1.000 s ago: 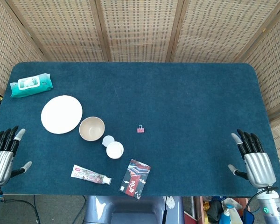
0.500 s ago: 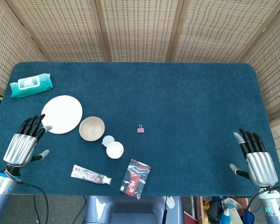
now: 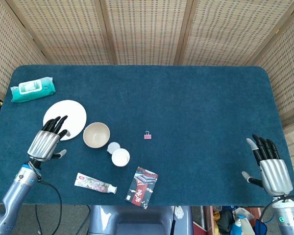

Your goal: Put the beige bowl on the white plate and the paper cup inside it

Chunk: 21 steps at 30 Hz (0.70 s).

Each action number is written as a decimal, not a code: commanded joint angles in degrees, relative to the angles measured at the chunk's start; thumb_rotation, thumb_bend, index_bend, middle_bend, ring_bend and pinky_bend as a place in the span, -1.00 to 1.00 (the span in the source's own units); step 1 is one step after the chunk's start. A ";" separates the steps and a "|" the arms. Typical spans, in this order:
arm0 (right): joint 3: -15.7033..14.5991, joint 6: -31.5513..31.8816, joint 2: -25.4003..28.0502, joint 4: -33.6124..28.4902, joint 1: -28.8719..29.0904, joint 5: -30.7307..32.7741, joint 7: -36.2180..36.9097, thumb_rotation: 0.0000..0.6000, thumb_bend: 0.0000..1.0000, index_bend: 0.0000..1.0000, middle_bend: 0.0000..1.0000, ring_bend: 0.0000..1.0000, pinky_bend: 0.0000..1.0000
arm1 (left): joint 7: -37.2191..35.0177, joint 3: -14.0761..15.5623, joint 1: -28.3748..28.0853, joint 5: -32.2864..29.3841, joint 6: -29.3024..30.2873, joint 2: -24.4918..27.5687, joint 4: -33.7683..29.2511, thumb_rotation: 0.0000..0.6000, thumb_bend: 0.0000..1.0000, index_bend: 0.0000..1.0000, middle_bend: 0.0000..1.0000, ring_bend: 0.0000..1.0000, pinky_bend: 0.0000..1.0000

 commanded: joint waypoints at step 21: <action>0.72 1.36 0.55 0.37 -0.47 0.42 2.74 1.00 -0.71 -0.99 -1.00 -1.00 -1.00 | 6.55 0.17 -7.42 -6.99 -7.96 -8.99 5.34 1.00 -0.49 -0.17 -0.91 -1.00 -0.79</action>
